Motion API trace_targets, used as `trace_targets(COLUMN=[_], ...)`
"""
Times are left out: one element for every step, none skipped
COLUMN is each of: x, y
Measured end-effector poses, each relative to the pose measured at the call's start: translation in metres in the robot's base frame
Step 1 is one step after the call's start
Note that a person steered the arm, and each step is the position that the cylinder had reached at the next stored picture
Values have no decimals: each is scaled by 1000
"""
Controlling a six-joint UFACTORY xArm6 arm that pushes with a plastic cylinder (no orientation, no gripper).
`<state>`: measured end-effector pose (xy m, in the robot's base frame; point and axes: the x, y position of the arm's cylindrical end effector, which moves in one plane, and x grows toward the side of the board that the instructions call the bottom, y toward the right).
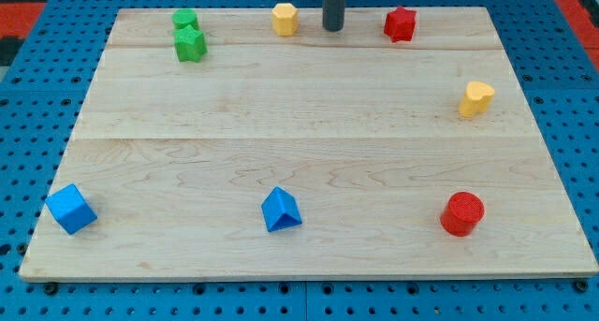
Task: Move the yellow hexagon towards the center
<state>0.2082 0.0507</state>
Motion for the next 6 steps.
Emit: trace_targets(x=[-16,-15,-3,38,66,66], y=[-40,-102,-129,-101,-83,-83])
